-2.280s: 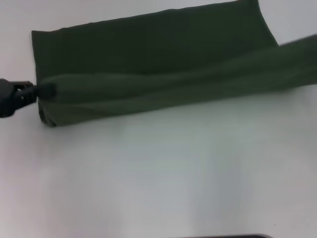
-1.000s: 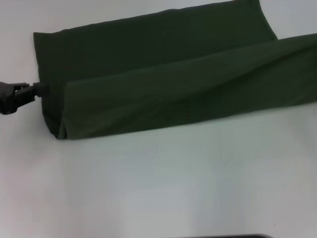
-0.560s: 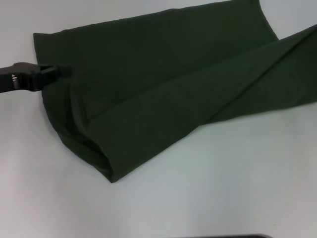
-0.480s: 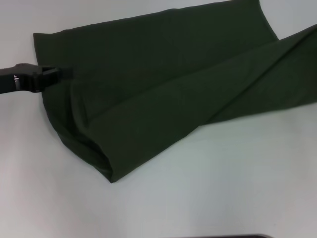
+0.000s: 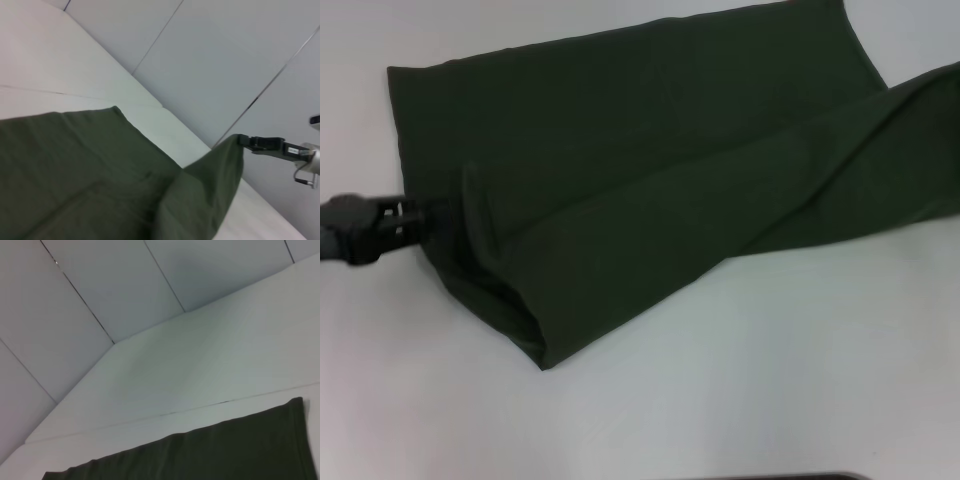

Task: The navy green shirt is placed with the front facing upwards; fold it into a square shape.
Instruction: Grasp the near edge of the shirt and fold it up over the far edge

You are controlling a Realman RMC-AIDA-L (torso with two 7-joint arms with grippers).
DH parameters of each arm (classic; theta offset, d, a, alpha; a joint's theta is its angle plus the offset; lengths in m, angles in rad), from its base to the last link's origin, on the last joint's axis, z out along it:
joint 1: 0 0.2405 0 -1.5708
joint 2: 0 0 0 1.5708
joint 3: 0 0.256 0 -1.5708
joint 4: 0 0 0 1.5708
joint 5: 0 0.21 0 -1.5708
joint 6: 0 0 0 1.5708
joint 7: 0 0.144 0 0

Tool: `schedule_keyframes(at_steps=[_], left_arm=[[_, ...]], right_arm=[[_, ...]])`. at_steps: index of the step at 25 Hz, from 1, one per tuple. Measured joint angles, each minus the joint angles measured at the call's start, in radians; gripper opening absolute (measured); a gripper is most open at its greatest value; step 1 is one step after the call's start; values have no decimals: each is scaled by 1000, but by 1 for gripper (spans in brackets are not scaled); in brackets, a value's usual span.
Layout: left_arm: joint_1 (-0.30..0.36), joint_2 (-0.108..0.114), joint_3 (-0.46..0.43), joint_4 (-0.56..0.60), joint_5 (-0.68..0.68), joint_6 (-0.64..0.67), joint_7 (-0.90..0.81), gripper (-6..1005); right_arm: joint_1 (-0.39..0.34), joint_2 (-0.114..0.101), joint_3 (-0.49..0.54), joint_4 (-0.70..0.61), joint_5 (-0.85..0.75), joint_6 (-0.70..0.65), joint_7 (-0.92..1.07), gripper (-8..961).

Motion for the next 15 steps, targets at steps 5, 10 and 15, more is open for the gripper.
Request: schedule_keyframes(at_steps=[5,10,15], left_arm=[[55,-9,22,20,11,48,23,201],[78,-18,47,26,36,51,44,419],[69,-33,55,22,78,43,66,623]], right_arm=[[-6,8,0,2,0,-5,-7,22],[-9,10,0,2,0,-11,-8,23],[-14,11,-4,14,0,-12,-8,23]])
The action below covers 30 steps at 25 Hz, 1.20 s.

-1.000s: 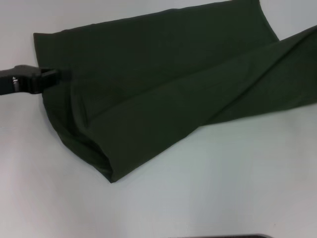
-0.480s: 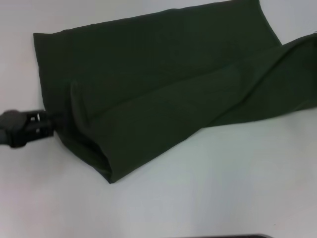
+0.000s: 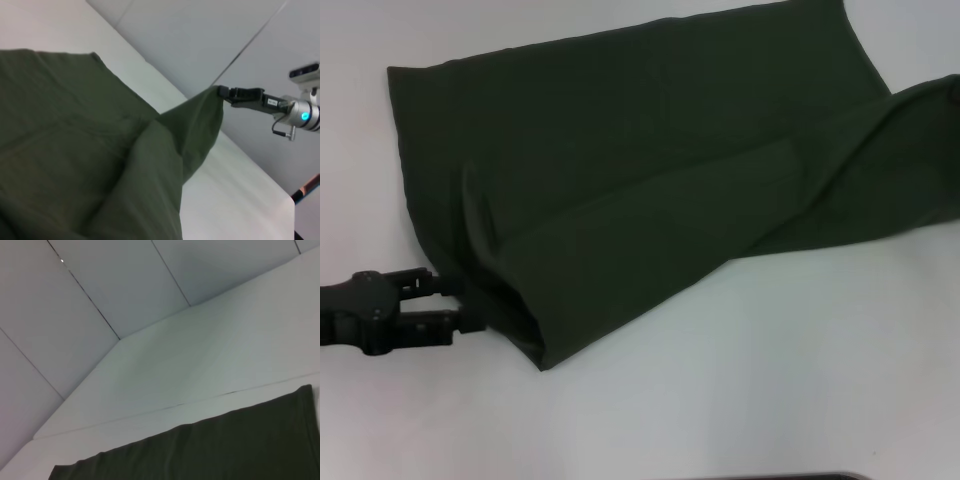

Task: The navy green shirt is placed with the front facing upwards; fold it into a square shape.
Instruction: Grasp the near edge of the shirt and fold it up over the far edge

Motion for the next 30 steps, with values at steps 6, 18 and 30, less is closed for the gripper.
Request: schedule_keyframes(at_steps=[6,18,30], left_arm=[[-10,-15,50,-3,14,-9,2,883],[-27,-39,189,-27,14,-93,-7,905],[-37,-46,208,-44,20,-127,-9,905]], right_arm=[[-8,0,-1,0,0,0,-1,22],[-16,1,-1,0,0,-2,-6,23],[-18,6,-1,0,0,-5,-6,22]])
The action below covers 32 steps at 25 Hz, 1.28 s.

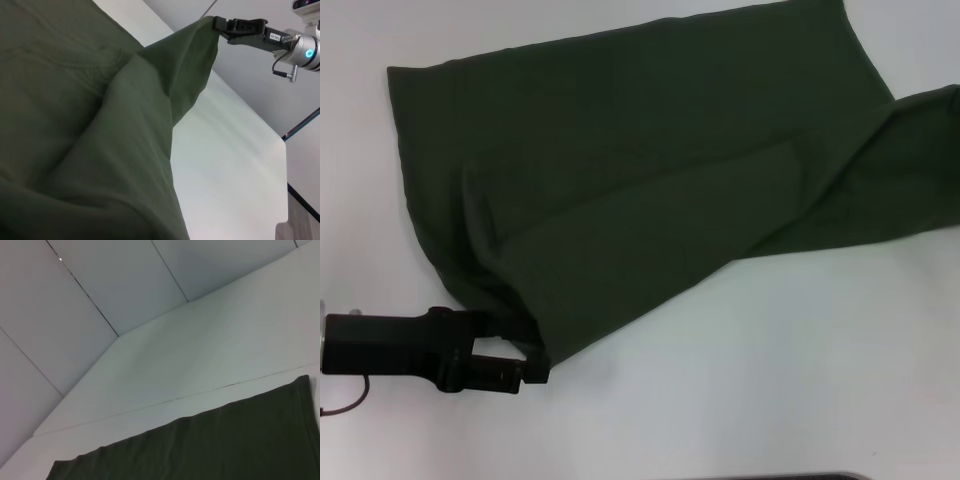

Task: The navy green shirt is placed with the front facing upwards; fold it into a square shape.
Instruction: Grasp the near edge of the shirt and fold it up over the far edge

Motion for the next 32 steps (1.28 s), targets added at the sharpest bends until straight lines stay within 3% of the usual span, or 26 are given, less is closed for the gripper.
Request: schedule_keyframes(at_steps=[12,25,32], left_arm=[[-20,-33,0,0,44,-21,-1,904],[-27,-46,3,3,49,-65,-13,904],[-36,-46,44,1,71,-82,-28,754]], right_arm=[[-3,2,0,0,0,-3,-1,22],[-2,3,2,0,4,-4,-1,23],[-2,3,7,0,6,-5,-2,22]])
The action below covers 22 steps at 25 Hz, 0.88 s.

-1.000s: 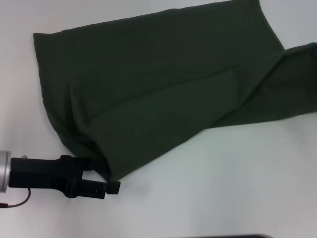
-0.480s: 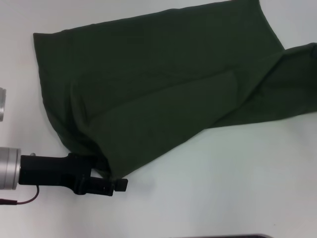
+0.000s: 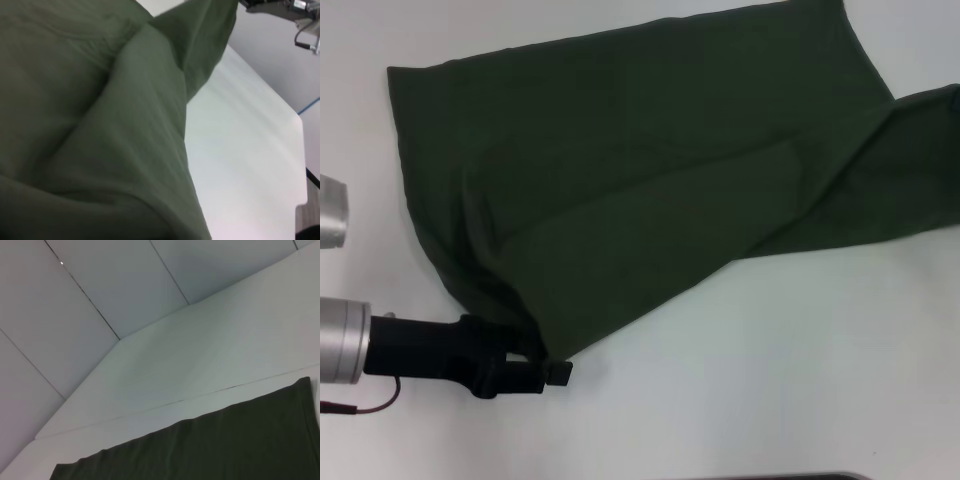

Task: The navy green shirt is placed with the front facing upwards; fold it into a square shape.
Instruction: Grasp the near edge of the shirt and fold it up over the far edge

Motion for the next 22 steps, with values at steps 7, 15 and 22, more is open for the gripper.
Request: schedule_keyframes(at_steps=[7,15,22], left_arm=[[-11,-4,17,0,0,-11,-14,299],[-21,-5,12,0,-1,-56,-28,221],[-23,-4,17,3,-1,-61,-28,124]], right_arm=[[0,0,2,0,1,-1,0,23],[0,0,3,0,2,-2,0,23],[0,0,3,0,2,-2,-1,22]])
